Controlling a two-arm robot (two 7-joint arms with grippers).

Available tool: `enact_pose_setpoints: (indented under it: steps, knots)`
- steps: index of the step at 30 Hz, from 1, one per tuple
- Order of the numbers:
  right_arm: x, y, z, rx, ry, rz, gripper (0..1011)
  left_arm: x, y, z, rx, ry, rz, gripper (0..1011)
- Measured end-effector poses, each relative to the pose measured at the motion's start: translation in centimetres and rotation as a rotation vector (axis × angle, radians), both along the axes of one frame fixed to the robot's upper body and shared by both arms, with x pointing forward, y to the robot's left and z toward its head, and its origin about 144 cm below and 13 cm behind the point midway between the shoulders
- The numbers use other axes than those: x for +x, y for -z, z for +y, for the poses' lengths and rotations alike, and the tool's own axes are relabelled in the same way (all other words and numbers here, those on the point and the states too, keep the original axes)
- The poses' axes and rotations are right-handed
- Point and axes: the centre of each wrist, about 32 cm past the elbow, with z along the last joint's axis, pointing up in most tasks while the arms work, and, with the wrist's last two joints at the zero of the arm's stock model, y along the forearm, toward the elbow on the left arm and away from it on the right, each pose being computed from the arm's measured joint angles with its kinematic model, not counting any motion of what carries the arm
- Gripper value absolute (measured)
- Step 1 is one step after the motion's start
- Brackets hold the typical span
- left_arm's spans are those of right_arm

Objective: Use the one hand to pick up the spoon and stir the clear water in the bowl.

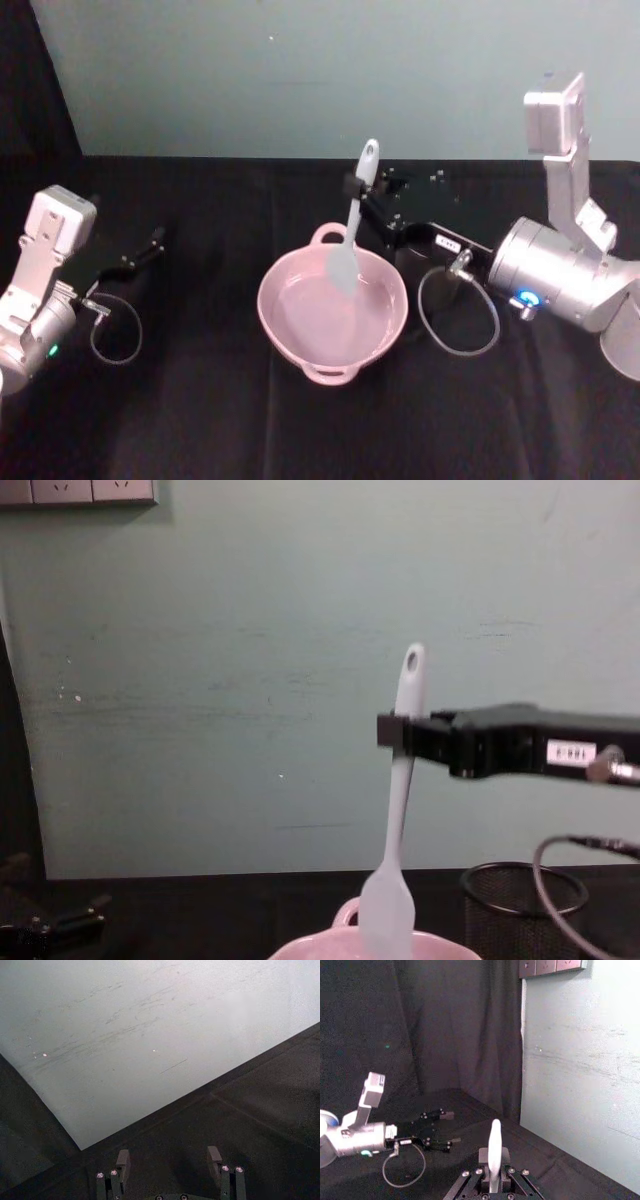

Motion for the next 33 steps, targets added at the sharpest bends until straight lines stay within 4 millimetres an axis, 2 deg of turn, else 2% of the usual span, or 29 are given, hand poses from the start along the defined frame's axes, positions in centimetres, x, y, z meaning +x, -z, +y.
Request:
enact_pose_setpoints:
  steps: [9, 19, 26, 33]
  knots:
    - [0.3, 3.0, -0.1, -0.024, 0.017, -0.016, 120, 0.0, 0.0, 0.0, 0.0, 0.0, 0.0, 1011]
    - [0.1, 4.2, -0.4, -0.053, 0.041, -0.014, 120, 0.0, 0.0, 0.0, 0.0, 0.0, 0.0, 1011]
    - [-0.9, 4.7, -0.7, -0.053, 0.024, 0.012, 120, 0.0, 0.0, 0.0, 0.0, 0.0, 0.0, 1011]
    - [-1.9, 5.2, -0.1, -0.033, -0.039, 0.058, 120, 0.0, 0.0, 0.0, 0.0, 0.0, 0.0, 1011]
